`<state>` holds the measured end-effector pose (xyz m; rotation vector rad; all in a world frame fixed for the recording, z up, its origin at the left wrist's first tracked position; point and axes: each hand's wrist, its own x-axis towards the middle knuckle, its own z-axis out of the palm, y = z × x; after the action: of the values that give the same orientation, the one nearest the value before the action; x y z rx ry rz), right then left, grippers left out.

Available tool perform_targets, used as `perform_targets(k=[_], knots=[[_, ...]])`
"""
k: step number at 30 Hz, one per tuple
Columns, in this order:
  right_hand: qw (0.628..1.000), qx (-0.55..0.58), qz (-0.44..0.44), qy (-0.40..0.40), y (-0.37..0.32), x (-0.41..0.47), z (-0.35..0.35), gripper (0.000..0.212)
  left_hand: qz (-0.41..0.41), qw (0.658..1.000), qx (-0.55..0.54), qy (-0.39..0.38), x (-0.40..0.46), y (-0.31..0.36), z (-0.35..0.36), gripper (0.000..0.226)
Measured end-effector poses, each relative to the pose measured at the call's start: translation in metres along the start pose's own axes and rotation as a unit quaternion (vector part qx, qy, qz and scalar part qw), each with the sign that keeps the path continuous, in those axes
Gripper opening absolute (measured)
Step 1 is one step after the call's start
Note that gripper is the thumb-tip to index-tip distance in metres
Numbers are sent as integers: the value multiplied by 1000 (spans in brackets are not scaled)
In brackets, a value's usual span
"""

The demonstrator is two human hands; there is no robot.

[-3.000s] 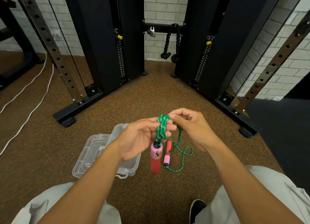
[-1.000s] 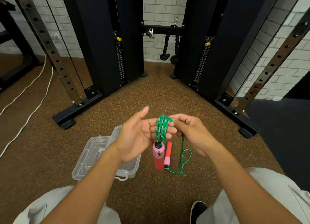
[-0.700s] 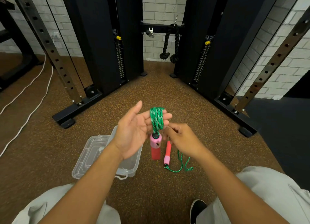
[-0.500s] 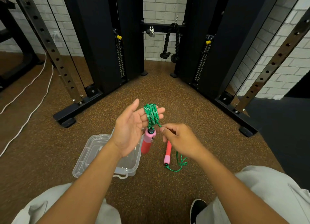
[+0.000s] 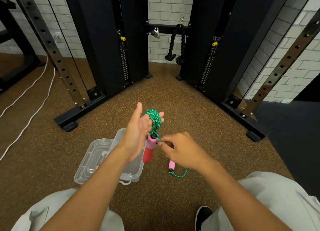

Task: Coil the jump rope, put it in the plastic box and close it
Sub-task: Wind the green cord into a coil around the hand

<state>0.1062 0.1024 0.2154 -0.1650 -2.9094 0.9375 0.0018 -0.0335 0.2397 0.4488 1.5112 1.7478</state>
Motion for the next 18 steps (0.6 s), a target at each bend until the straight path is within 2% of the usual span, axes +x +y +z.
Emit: perform_targets(k=[5,10,15,18], knots=[[997,41,3,59,-4,1,-15,15,-24,993,116,-17,5,-11,2,98],[992,80,17,98,-1,1,-31,9,-66,981,176,-44,11,-27,-4,123],[988,100,34,110,7,2,-40,6,-69,974,199,-82,15,-32,-3,113],[988,115,32,99,8,3,-45,5,-38,973,204,-105,11,-26,1,101]])
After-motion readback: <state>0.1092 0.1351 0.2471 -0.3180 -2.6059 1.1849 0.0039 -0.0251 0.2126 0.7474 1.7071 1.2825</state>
